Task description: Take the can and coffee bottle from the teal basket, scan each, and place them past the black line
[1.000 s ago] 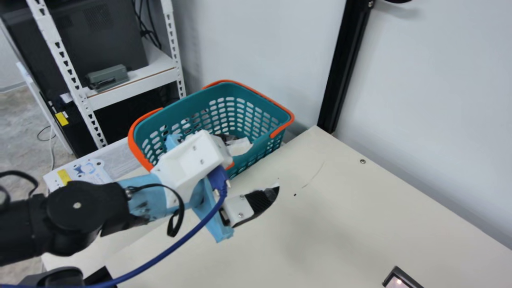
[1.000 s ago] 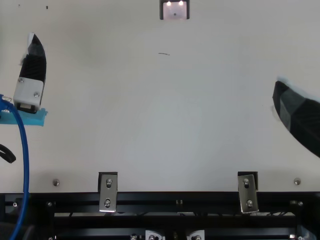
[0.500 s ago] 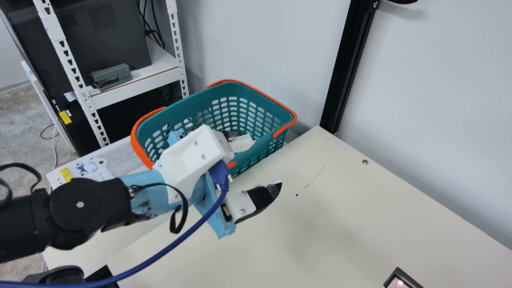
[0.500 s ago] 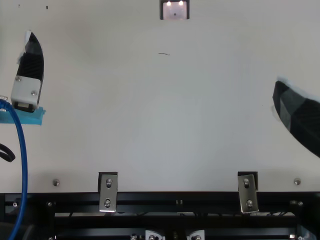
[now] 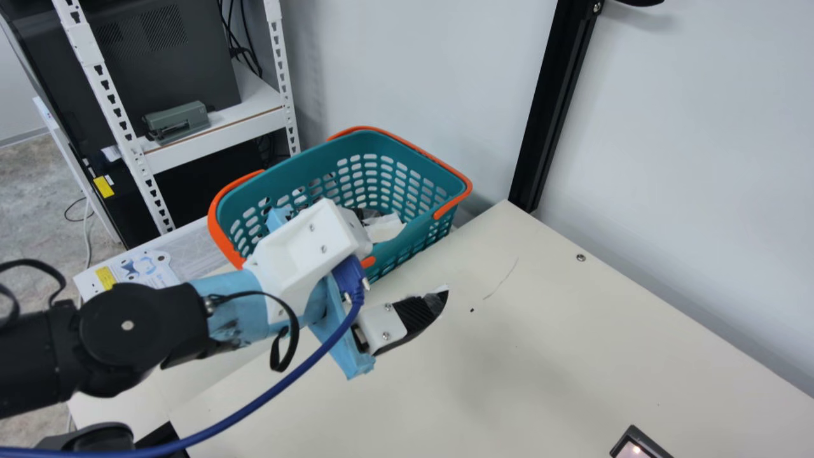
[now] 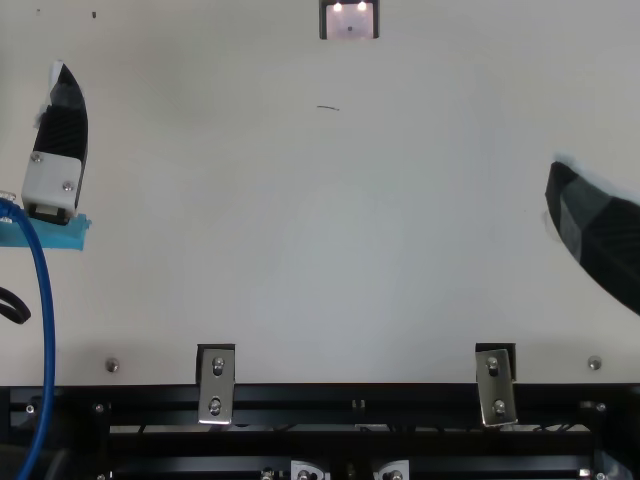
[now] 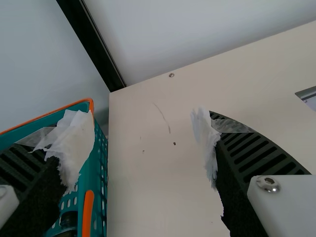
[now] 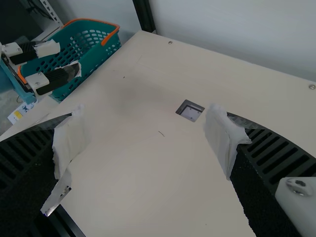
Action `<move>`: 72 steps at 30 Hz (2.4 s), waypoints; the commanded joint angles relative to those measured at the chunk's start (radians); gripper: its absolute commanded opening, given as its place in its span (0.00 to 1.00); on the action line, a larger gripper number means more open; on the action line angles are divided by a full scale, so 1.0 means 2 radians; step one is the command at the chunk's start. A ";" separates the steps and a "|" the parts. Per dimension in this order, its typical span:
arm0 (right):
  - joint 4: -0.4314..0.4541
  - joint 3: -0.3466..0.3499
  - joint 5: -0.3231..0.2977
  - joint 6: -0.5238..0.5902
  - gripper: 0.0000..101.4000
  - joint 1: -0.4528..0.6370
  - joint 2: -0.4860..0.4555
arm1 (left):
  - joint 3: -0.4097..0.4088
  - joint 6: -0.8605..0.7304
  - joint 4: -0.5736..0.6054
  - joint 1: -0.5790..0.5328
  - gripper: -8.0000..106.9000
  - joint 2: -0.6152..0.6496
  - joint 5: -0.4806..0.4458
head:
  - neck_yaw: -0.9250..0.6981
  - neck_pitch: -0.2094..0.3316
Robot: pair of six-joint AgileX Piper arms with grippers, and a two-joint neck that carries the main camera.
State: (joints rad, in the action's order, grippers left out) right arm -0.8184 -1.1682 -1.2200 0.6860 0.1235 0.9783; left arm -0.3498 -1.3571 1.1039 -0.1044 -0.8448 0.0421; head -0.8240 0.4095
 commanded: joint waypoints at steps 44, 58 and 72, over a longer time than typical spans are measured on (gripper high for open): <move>0.000 0.000 0.000 0.000 1.00 0.000 0.000 | -0.416 0.623 -0.596 0.263 0.85 -0.372 -0.314 | -0.012 0.013; 0.000 0.000 0.000 0.000 1.00 0.000 0.000 | -0.471 0.654 -0.645 0.274 0.85 -0.496 -0.355 | -0.012 0.013; 0.000 0.000 0.000 0.000 1.00 0.000 0.000 | -0.484 0.589 -0.621 0.302 0.85 -0.573 -0.351 | -0.012 0.013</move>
State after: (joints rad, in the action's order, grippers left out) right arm -0.8184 -1.1682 -1.2200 0.6860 0.1235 0.9783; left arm -1.3176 -0.1600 -0.1441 0.4949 -1.9780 -0.6580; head -0.8292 0.4095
